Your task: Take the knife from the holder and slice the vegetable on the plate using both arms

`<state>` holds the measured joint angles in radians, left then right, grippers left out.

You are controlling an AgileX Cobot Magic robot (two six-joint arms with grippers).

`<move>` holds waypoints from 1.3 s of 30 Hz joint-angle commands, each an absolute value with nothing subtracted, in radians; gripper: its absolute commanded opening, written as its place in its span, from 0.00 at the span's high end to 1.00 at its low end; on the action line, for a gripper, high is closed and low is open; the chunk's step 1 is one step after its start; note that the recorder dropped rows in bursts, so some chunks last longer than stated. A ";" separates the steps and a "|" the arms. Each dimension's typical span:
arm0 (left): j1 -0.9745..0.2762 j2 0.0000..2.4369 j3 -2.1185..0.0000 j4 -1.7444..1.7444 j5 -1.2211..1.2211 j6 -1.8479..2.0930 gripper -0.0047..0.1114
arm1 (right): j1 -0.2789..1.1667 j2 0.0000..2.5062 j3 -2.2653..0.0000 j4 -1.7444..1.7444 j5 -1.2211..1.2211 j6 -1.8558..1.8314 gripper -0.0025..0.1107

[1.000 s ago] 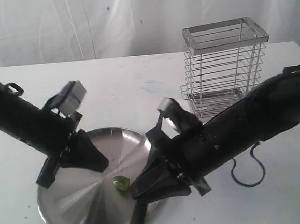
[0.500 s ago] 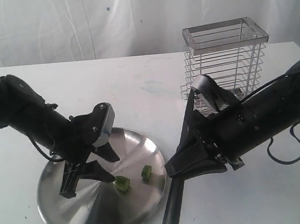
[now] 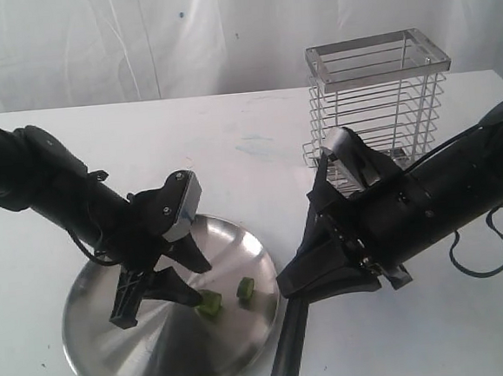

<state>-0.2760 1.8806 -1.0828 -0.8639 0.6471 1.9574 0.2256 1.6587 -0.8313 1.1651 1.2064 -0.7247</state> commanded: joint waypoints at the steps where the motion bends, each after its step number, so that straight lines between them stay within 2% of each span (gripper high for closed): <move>1: -0.282 1.874 -1.097 -0.823 0.710 2.111 0.48 | 0.219 1.648 -0.836 1.170 1.221 -0.729 0.98; 5: -0.282 1.874 -1.097 -0.804 0.700 2.111 0.44 | 0.219 1.648 -0.836 1.170 1.221 -0.729 0.98; 26: -0.336 1.915 -1.097 -0.820 0.552 2.111 0.45 | 0.219 1.648 -0.836 1.174 1.221 -0.739 0.98; 29: -0.336 1.915 -1.097 -0.842 0.552 2.111 0.49 | 0.219 1.648 -0.836 1.174 1.221 -0.739 0.98; 39: -0.336 1.915 -1.097 -0.875 0.540 2.059 0.75 | 0.219 1.648 -0.836 1.178 1.221 -0.739 0.98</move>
<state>-0.3328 1.9133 -1.0942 -0.8528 0.5277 1.9574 0.2256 1.6587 -0.8313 1.1651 1.2064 -0.7247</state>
